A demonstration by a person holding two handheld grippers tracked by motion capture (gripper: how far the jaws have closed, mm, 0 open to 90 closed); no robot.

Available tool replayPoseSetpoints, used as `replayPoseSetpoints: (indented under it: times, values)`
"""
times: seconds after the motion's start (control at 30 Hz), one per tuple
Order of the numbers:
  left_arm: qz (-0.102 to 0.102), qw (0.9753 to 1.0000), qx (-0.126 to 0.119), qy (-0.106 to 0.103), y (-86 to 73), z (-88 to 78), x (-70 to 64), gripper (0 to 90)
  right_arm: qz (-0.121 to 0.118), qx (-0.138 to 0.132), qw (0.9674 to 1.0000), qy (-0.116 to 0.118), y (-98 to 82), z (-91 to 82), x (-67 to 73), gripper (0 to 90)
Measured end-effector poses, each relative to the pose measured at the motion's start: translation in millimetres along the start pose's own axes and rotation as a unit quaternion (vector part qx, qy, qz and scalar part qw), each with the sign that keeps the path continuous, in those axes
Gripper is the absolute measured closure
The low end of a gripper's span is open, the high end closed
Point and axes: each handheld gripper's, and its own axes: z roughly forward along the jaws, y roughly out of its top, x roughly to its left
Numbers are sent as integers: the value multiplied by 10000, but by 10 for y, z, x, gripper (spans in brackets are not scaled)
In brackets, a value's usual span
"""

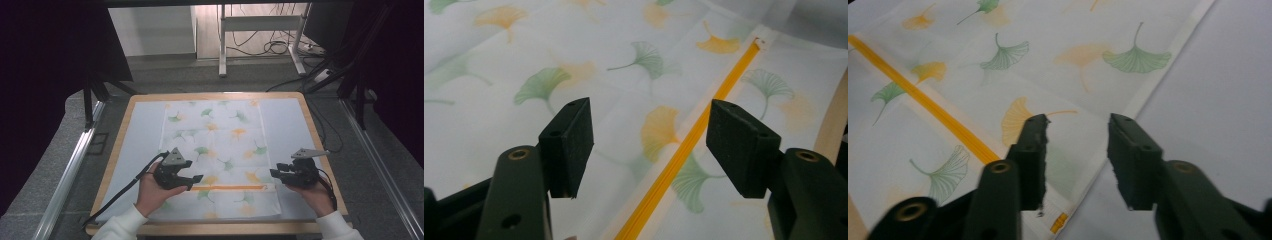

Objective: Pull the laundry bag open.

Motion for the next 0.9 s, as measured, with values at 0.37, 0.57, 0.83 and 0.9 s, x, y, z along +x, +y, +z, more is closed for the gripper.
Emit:
replayPoseSetpoints:
  times: [0.37, 0.57, 0.83, 0.9]
  values:
    - [149, 9992, 43, -358, 299, 247, -207, 385, -48, 98, 9998, 179, -63, -39, 30, 883]
    - [153, 9987, 180, -453, 324, 362, -264, 391, -67, 258, 9993, 277, -72, 39, 37, 888]
    - [216, 9990, 266, -295, 344, 500, -400, 397, -189, 400, 9982, 416, -77, 126, 77, 889]
    - [194, 9988, 290, -351, 353, 530, -444, 397, -261, 426, 9980, 385, -89, 135, 89, 889]
